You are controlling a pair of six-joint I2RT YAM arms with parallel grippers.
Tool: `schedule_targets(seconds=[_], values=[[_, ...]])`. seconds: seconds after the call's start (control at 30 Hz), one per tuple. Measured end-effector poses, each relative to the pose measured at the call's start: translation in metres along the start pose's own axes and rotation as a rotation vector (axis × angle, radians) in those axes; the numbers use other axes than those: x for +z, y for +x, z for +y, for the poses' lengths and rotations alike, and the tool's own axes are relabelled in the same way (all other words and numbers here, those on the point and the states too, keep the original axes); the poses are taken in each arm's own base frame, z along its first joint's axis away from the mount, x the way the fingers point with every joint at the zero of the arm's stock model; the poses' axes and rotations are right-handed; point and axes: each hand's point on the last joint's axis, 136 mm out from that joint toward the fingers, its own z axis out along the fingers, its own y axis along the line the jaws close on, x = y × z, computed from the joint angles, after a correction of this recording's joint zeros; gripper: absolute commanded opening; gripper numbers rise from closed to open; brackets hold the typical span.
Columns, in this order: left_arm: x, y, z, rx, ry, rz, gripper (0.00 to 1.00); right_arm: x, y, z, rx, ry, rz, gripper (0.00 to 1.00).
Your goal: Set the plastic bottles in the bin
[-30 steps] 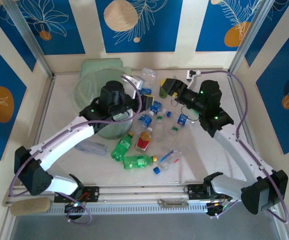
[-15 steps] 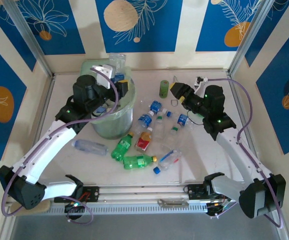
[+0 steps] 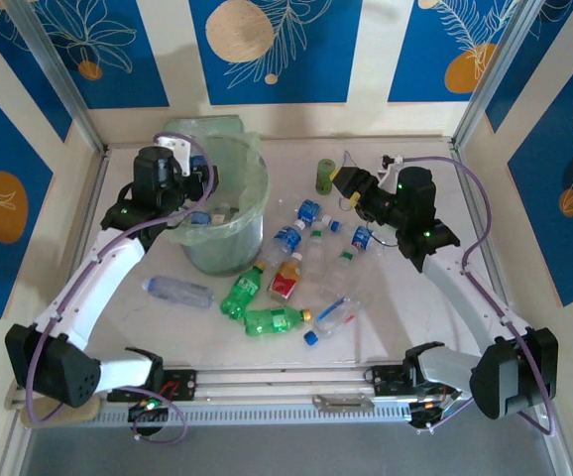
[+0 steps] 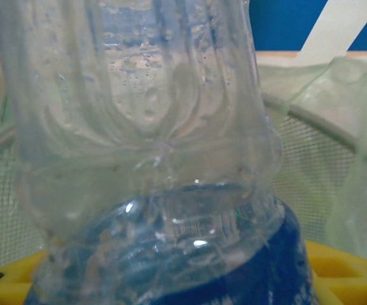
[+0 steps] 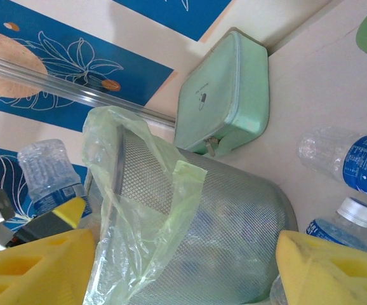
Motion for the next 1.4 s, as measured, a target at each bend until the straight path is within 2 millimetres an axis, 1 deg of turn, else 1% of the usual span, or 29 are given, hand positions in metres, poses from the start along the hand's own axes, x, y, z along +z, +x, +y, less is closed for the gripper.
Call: schedule_targets(seconds=[0.1, 0.17, 0.23, 0.33, 0.4, 0.5, 0.57, 0.63, 0.7, 0.8, 0.87, 0.93, 1.0, 1.07, 1.13, 1.2, 1.27, 1.33, 1.4], values=[[0.007, 0.011, 0.002, -0.009, -0.008, 0.044, 0.72, 0.001, 0.001, -0.002, 0.006, 0.002, 0.006, 0.76], [0.009, 0.016, 0.003, -0.015, -0.010, 0.062, 0.85, 0.001, 0.001, -0.001, 0.006, 0.001, 0.009, 0.76], [0.009, 0.018, 0.003, -0.016, -0.012, 0.070, 0.94, 0.001, 0.002, -0.001, 0.006, 0.000, 0.010, 0.76], [0.007, 0.017, 0.004, -0.022, -0.013, 0.073, 1.00, 0.001, 0.002, -0.001, 0.006, -0.003, 0.014, 0.76], [0.005, 0.012, 0.003, -0.025, -0.013, 0.069, 1.00, 0.001, 0.003, -0.001, 0.006, -0.003, 0.015, 0.76], [-0.003, -0.002, 0.001, -0.026, -0.012, 0.044, 1.00, 0.001, 0.003, 0.000, 0.006, -0.005, 0.018, 0.76], [-0.014, -0.015, 0.003, -0.028, -0.021, 0.018, 1.00, 0.001, 0.003, 0.000, 0.005, -0.005, 0.018, 0.76], [-0.028, -0.028, 0.012, -0.041, -0.048, -0.020, 1.00, 0.001, 0.003, 0.000, 0.005, -0.006, 0.018, 0.77], [-0.046, -0.038, 0.027, -0.073, -0.088, -0.061, 1.00, 0.001, 0.003, 0.000, 0.004, -0.007, 0.017, 0.76], [-0.082, -0.050, 0.058, -0.144, -0.176, -0.140, 1.00, -0.001, 0.002, -0.001, 0.005, -0.005, 0.012, 0.77], [-0.106, -0.049, 0.071, -0.189, -0.223, -0.183, 1.00, -0.002, 0.001, -0.004, 0.008, -0.001, 0.010, 0.76], [-0.122, -0.042, 0.077, -0.227, -0.248, -0.202, 1.00, -0.002, 0.001, -0.008, 0.013, 0.007, 0.009, 0.77], [-0.129, -0.032, 0.078, -0.267, -0.248, -0.200, 1.00, -0.002, 0.002, -0.010, 0.017, 0.012, 0.010, 0.76], [-0.127, -0.015, 0.077, -0.317, -0.234, -0.176, 1.00, -0.002, 0.002, -0.011, 0.017, 0.013, 0.011, 0.77], [-0.118, 0.002, 0.073, -0.370, -0.202, -0.144, 1.00, -0.002, 0.002, -0.010, 0.017, 0.008, 0.015, 0.77], [-0.105, 0.019, 0.069, -0.422, -0.166, -0.106, 1.00, -0.002, 0.003, -0.009, 0.017, 0.006, 0.020, 0.76], [-0.087, 0.035, 0.066, -0.479, -0.131, -0.059, 1.00, -0.002, 0.004, -0.009, 0.018, 0.003, 0.025, 0.77], [-0.072, 0.047, 0.063, -0.519, -0.107, -0.022, 1.00, -0.002, 0.004, -0.009, 0.018, 0.003, 0.026, 0.76], [-0.060, 0.051, 0.060, -0.550, -0.083, -0.004, 1.00, -0.002, 0.004, -0.009, 0.018, 0.004, 0.025, 0.76]])
